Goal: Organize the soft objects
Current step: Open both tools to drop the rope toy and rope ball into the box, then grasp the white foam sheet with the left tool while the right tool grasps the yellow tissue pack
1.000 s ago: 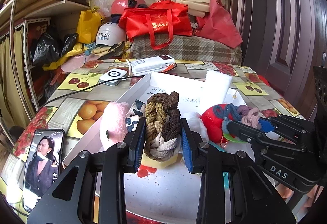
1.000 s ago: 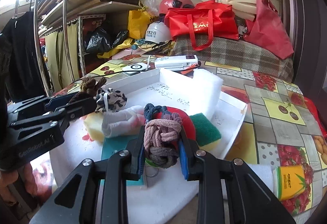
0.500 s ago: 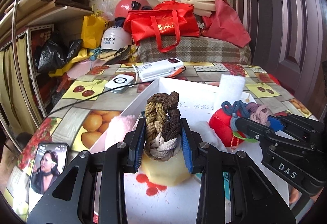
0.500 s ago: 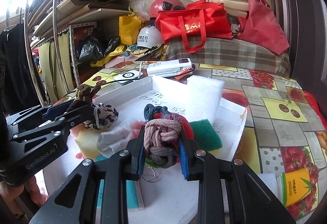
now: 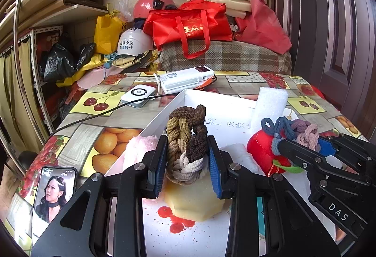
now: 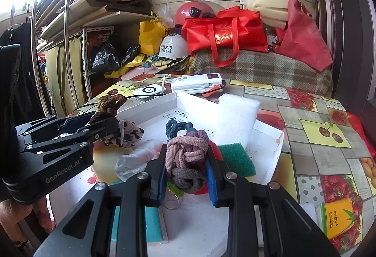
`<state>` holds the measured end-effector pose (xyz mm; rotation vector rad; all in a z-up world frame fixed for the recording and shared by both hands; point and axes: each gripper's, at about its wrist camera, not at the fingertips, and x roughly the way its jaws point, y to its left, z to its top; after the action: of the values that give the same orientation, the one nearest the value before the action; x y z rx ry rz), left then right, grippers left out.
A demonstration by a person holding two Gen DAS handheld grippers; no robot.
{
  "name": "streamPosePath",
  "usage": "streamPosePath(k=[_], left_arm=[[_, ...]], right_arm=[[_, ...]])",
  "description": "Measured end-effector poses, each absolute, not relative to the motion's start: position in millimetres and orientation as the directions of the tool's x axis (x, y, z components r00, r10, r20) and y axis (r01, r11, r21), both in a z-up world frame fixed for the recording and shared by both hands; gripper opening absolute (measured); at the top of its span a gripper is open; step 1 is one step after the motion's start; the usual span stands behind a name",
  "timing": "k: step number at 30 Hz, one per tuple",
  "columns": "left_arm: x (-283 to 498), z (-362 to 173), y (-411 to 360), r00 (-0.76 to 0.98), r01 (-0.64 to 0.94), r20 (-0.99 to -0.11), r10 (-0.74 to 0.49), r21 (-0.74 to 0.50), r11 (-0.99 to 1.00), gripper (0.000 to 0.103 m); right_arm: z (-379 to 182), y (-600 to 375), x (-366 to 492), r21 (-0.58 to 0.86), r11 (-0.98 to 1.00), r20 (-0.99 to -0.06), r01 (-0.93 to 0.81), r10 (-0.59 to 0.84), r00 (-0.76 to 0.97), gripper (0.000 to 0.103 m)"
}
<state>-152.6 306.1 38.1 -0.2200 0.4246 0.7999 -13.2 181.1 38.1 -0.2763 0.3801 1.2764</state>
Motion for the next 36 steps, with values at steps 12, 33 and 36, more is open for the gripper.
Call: streamPosePath(k=[12, 33, 36], left_arm=[[-150, 37, 302, 0.618, -0.727, -0.443, 0.650, -0.008, 0.687, 0.050], [-173, 45, 288, 0.560, -0.807, -0.311, 0.768, 0.007, 0.591, 0.103], [-176, 48, 281, 0.556, -0.811, -0.281, 0.782, 0.020, 0.584, 0.103]], right_arm=[[40, 179, -13, 0.008, 0.273, -0.415, -0.962, 0.876, 0.245, 0.036], [47, 157, -16, 0.031, 0.334, -0.286, -0.942, 0.906, 0.312, 0.103], [49, 151, -17, 0.035, 0.342, -0.254, -0.939, 0.912, 0.322, 0.103]])
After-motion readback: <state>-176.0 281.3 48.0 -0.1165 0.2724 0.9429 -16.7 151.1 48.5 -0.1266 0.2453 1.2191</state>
